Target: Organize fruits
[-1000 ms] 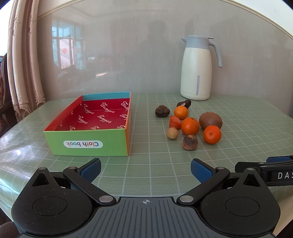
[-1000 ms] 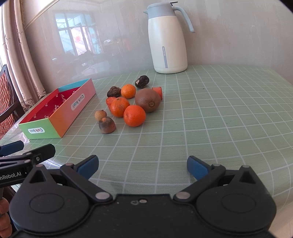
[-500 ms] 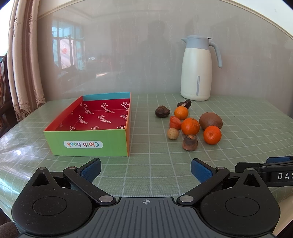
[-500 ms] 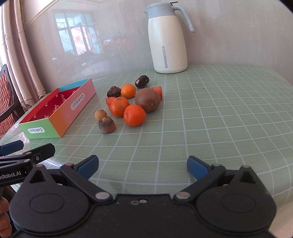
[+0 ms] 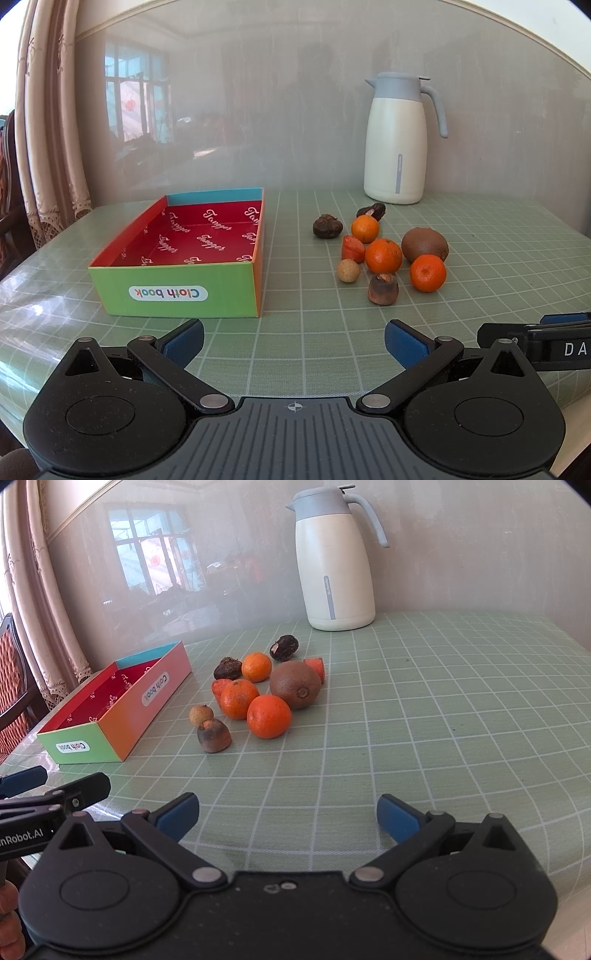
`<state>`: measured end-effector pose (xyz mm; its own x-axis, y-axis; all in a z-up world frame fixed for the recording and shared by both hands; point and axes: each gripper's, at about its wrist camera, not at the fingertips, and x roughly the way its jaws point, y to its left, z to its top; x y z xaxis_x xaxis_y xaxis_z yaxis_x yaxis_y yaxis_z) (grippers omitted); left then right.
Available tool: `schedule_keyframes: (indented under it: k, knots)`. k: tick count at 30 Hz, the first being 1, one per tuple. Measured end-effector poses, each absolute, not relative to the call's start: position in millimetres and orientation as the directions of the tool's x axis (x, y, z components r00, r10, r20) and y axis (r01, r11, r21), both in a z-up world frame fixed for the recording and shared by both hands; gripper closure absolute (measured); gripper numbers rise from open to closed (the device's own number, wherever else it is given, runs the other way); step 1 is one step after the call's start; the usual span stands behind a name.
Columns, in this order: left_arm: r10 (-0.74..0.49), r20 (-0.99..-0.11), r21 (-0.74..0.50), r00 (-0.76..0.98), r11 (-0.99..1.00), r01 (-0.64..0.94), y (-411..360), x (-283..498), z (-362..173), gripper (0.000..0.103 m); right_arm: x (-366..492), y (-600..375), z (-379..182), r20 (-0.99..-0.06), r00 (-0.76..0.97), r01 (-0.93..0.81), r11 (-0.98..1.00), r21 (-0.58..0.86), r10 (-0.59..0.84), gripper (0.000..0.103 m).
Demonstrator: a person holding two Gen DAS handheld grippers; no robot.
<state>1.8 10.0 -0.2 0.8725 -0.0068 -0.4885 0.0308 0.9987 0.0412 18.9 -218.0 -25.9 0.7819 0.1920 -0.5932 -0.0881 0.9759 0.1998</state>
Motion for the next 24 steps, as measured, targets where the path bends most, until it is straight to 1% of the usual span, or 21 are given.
schedule_keyframes:
  k: [13,24]
  knots:
    - [-0.01,-0.474,0.069,0.88,0.996,0.049,3.1,-1.1,-0.3,0.0,15.5,-229.5,-20.8,-0.564,0.808,-0.043,0.972,0.232,0.171,0.0]
    - [-0.038,-0.437,0.137,0.899,0.985,0.109,-15.4,-3.1,1.8,0.0,10.6,-249.1,-12.6,-0.517,0.842,0.01,0.955,0.296,0.151,0.0]
